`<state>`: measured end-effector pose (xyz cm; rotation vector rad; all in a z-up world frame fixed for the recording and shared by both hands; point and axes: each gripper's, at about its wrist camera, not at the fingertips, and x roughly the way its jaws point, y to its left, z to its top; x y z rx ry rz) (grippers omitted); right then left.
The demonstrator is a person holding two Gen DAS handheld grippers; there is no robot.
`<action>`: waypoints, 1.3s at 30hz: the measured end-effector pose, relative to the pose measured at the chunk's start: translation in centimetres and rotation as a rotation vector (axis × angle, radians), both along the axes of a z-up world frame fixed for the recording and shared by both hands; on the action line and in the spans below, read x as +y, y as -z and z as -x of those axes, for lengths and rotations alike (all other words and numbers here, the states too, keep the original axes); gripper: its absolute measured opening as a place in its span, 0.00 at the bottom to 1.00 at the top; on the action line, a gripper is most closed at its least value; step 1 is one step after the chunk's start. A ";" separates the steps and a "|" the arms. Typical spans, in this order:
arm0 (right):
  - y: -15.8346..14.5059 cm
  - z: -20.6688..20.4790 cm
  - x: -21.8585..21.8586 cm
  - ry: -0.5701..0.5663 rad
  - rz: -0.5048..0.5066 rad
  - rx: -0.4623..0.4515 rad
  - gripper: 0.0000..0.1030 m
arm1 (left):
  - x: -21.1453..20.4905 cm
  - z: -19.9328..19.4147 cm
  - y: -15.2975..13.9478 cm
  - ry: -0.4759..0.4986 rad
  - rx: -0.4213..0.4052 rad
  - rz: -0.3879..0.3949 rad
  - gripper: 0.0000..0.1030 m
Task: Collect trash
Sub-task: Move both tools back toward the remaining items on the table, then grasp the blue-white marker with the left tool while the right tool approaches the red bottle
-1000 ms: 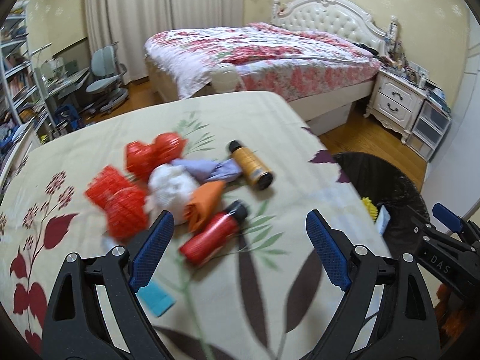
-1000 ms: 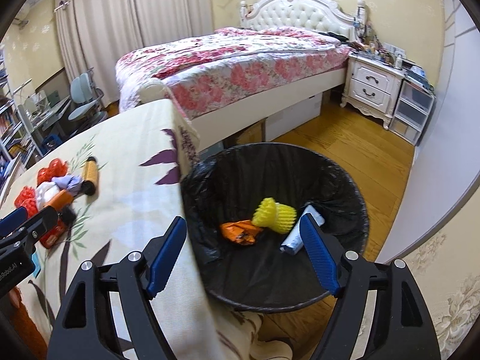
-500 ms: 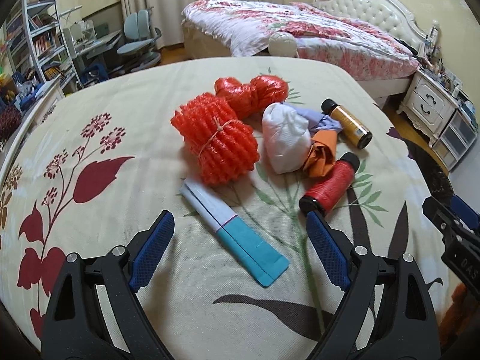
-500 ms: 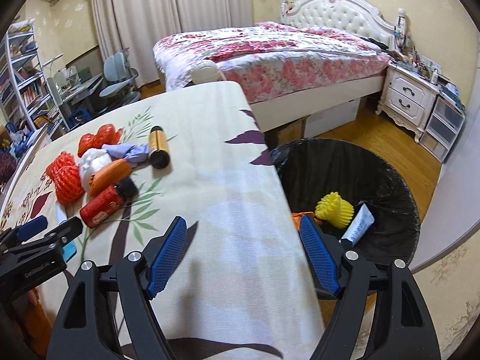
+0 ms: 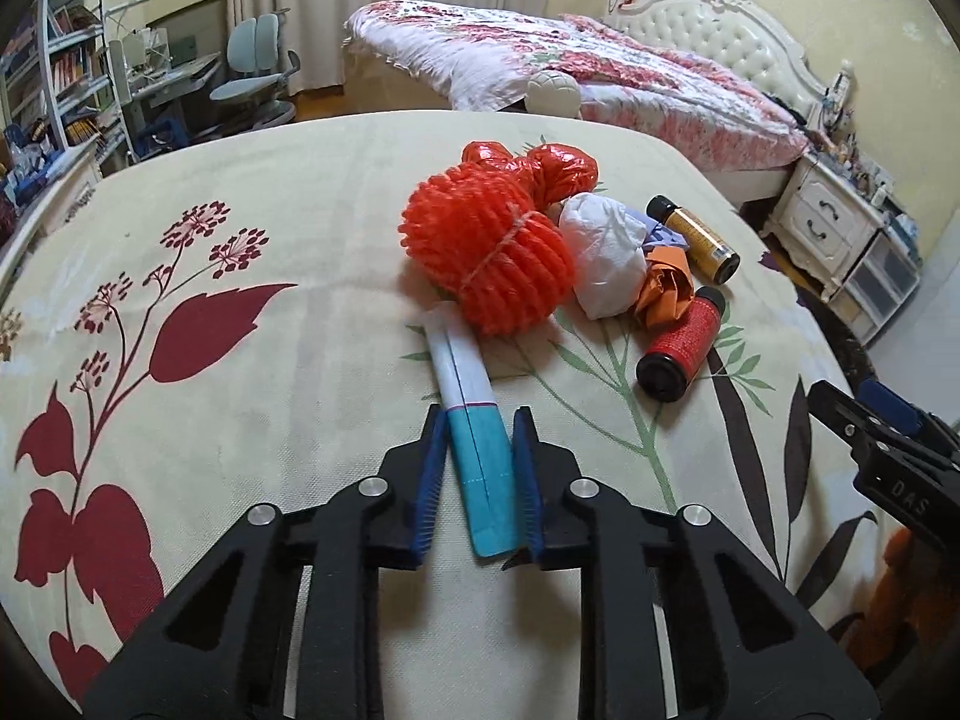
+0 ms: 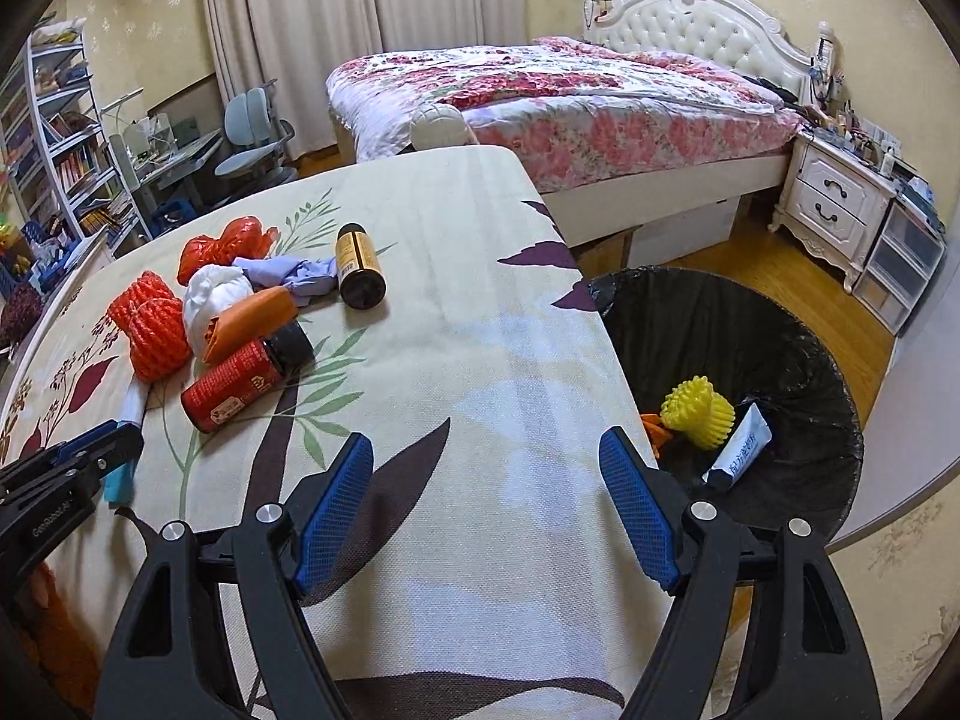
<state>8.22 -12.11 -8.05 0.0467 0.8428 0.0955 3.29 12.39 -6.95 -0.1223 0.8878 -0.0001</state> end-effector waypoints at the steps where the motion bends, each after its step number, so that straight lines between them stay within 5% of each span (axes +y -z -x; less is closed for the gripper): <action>1: 0.0 0.0 0.0 0.000 -0.001 0.000 0.73 | 0.3 0.1 0.0 0.004 -0.003 0.013 0.19; 27: -0.7 -4.3 8.6 -0.114 -0.060 0.022 0.73 | 3.6 0.8 -0.4 -0.048 -0.018 -0.041 0.16; 39: 0.3 -2.7 6.7 -0.094 -0.019 0.059 0.72 | 4.2 0.6 0.0 -0.040 -0.011 -0.008 0.16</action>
